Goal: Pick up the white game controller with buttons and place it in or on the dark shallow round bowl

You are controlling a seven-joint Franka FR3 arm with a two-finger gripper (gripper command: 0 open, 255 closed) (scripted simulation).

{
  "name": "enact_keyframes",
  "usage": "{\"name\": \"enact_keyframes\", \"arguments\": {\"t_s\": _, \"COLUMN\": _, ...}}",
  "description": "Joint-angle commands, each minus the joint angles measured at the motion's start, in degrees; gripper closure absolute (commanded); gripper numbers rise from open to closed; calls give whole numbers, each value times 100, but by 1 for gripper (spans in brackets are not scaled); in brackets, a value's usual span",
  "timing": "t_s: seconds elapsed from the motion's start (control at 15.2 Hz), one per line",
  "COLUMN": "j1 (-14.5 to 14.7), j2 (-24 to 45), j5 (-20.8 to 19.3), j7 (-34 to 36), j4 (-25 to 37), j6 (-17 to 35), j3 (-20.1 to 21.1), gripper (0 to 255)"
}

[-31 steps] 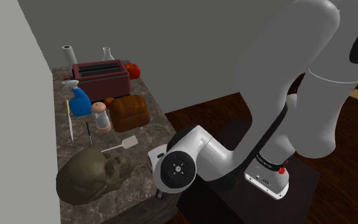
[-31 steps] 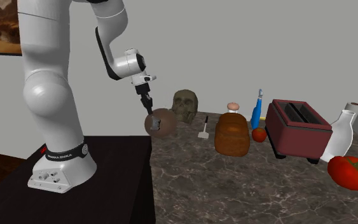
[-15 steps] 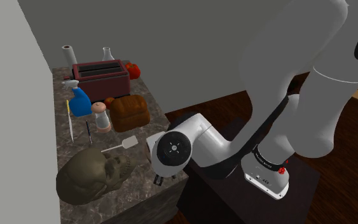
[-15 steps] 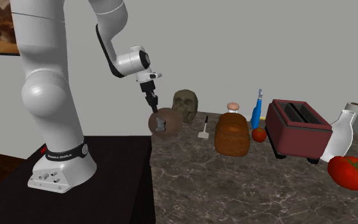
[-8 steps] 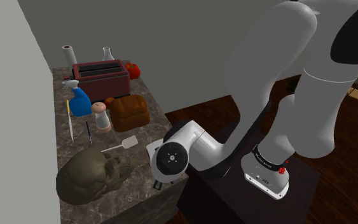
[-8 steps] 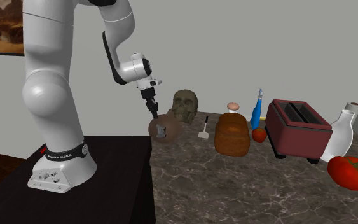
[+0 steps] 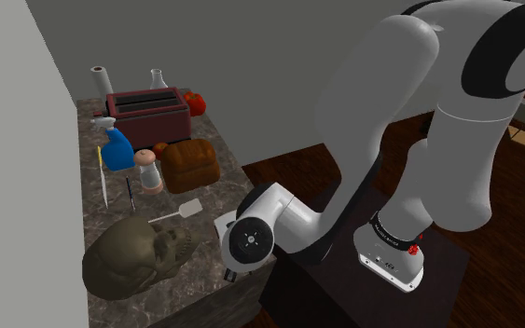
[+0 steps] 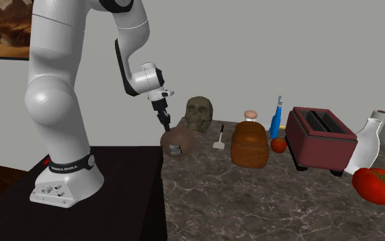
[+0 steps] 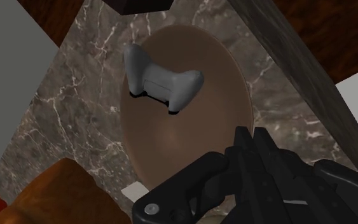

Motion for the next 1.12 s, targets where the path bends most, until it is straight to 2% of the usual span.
{"name": "enact_keyframes", "arguments": {"t_s": 0.0, "j1": -5, "j2": 12, "j5": 1, "j7": 3, "j4": -6, "j6": -16, "j3": -11, "gripper": 255}}
{"name": "enact_keyframes", "arguments": {"t_s": 0.13, "j1": -5, "j2": 12, "j5": 0, "j7": 3, "j4": -6, "j6": -16, "j3": -11, "gripper": 255}}
{"name": "enact_keyframes", "arguments": {"t_s": 0.2, "j1": -6, "j2": 15, "j5": -3, "j7": 3, "j4": -6, "j6": -14, "j3": -13, "gripper": 0}}
{"name": "enact_keyframes", "arguments": {"t_s": 0.53, "j1": -5, "j2": 12, "j5": 0, "j7": 3, "j4": -6, "j6": -16, "j3": -11, "gripper": 0}}
{"name": "enact_keyframes", "arguments": {"t_s": 0.79, "j1": -126, "j2": -694, "j5": 905, "j7": -581, "j4": -101, "j6": -416, "j3": 451, "gripper": 0}}
{"name": "enact_keyframes", "arguments": {"t_s": 1.06, "j1": -122, "j2": -695, "j5": 906, "j7": -582, "j4": -101, "j6": -416, "j3": 446, "gripper": 0}}
